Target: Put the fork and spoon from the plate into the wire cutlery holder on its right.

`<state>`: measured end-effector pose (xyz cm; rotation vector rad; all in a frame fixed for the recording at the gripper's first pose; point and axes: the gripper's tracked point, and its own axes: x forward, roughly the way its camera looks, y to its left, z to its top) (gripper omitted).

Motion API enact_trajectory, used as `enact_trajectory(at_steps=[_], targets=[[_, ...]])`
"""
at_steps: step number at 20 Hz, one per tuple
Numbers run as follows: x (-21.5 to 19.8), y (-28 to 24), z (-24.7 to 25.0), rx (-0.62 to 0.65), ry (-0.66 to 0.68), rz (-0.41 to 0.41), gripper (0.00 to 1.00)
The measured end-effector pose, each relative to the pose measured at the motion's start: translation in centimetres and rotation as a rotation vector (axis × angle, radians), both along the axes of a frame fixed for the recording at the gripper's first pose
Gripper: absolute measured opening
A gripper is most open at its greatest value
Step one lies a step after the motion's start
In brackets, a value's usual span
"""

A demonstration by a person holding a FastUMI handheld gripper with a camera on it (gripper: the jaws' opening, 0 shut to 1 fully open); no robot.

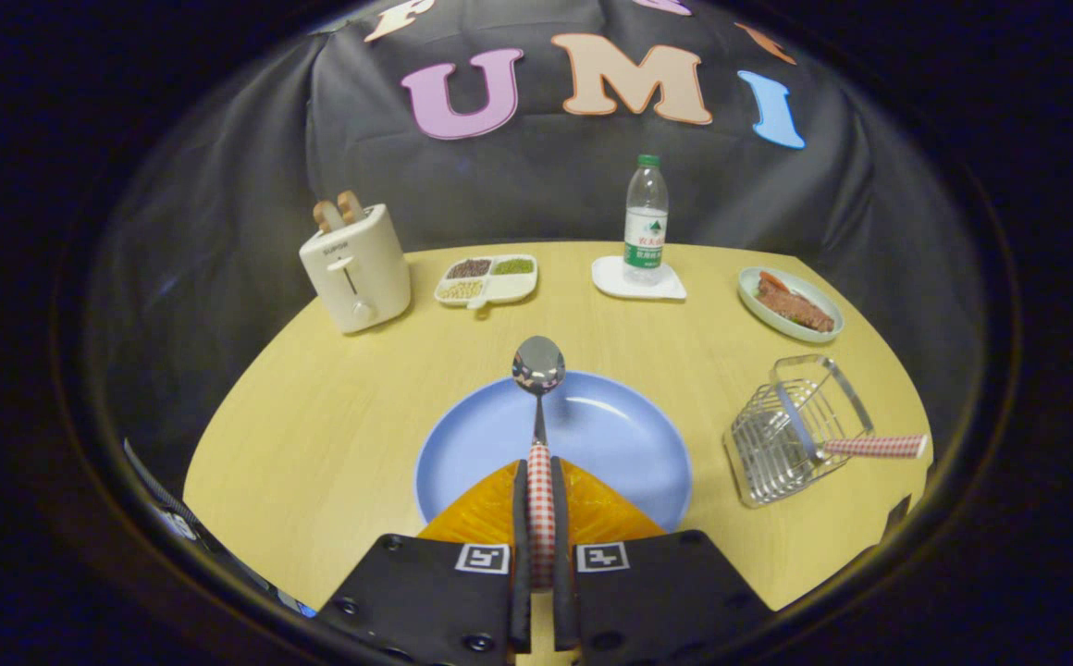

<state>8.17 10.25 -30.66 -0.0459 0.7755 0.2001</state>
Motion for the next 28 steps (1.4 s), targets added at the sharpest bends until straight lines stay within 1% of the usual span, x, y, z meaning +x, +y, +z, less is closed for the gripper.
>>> enact_trajectory(at_steps=[3, 7, 10, 13, 17, 20, 23, 28], targets=[[1.3, -1.3, 3.0, 0.034, -0.026, -0.016, 0.12], [3.8, -4.7, 7.0, 0.01, -0.055, -0.014, 0.12], [5.2, -7.8, 10.1, 0.035, -0.047, -0.044, 0.12], [5.7, -12.2, 11.7, -0.006, -0.009, -0.054, 0.12], [5.0, -17.0, 11.7, -0.076, 0.096, -0.04, 0.12], [3.0, -19.5, 11.0, -0.12, 0.224, -0.008, 0.12], [1.2, -20.9, 10.1, -0.172, 0.353, 0.046, 0.12], [-0.5, -20.9, 8.5, -0.255, 0.535, 0.162, 0.12]])
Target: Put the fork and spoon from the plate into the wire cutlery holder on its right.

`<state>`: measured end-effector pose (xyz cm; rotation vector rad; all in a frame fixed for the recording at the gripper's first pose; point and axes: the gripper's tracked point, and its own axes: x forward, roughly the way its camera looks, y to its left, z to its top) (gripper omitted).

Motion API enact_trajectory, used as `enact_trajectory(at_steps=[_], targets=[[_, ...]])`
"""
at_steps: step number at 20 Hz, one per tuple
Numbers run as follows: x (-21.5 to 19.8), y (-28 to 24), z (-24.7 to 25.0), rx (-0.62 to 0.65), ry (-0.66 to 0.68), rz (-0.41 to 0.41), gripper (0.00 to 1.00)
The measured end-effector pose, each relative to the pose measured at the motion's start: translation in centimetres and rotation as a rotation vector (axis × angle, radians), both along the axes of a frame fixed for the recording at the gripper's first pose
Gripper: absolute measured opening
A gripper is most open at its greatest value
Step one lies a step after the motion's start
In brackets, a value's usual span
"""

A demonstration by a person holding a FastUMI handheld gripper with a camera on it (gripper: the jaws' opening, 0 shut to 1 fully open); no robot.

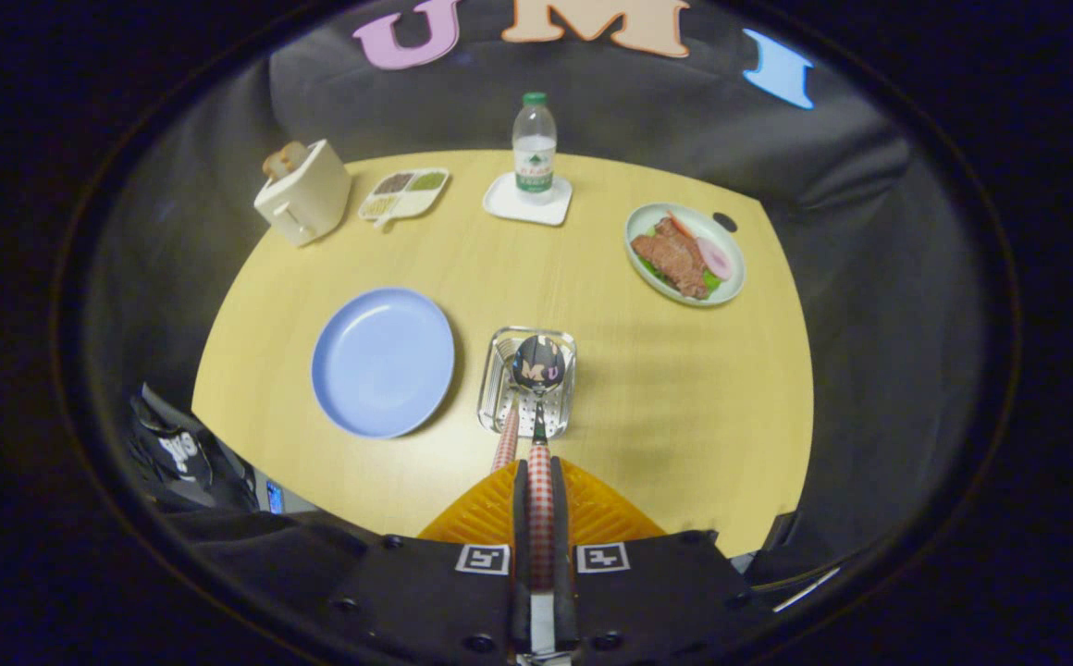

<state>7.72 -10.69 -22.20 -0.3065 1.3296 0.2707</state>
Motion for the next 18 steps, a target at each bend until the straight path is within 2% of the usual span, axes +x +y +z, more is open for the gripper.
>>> enact_trajectory(at_steps=[10, 15, 18], targets=[[1.8, 0.8, -4.3, -0.031, 0.279, -0.07, 0.12], [2.3, 0.7, -5.5, -0.054, 0.327, -0.054, 0.12], [2.8, 0.9, -5.8, -0.058, 0.302, -0.023, 0.17]])
